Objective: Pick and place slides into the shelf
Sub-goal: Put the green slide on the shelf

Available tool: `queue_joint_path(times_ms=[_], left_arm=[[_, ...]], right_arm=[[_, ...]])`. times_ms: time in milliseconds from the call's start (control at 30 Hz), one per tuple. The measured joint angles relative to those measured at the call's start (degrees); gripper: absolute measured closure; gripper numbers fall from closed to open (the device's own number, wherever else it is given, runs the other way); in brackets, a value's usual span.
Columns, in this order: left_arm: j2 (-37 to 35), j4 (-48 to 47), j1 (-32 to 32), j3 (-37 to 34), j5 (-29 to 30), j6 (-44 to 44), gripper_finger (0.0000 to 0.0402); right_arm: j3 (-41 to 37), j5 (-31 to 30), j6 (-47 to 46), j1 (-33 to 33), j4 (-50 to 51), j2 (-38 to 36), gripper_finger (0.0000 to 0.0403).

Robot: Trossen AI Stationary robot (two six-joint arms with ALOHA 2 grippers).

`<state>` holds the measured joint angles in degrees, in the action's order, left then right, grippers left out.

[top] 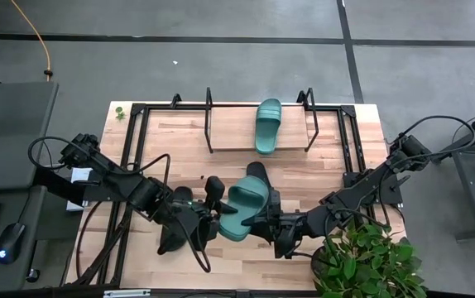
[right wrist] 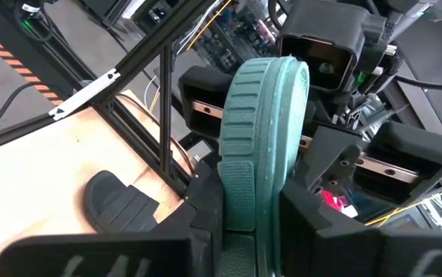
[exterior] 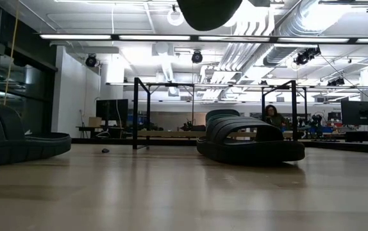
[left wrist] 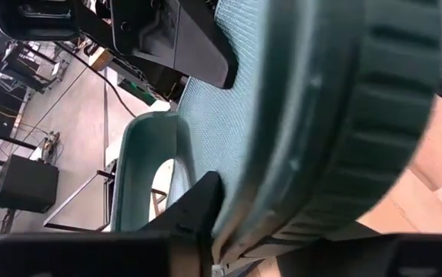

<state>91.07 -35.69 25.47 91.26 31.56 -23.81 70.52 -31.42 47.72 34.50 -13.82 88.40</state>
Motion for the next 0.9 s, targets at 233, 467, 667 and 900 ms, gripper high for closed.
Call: queue_joint_path(times_ms=[233,467,667,900], left_arm=[[0.0,0.0,0.0,0.0,0.3,0.0,0.0326],[0.0,-1.3,-0.1,0.0,3.3,0.3,0.0308],[0.0,-2.1,-0.1,0.0,5.7,0.5,0.033],[0.0,-4.4,0.0,0.0,11.4,0.4,0.0321]], right_arm=[[0.0,-1.6,-0.3,0.0,-0.1,0.0,0.0336],[0.0,-8.5,0.1,0.1,0.2,0.0,0.029],[0.0,-12.9,0.6,0.5,0.2,0.0,0.0245],[0.0,-18.1,1.2,1.6,-0.2,0.0,0.0214]])
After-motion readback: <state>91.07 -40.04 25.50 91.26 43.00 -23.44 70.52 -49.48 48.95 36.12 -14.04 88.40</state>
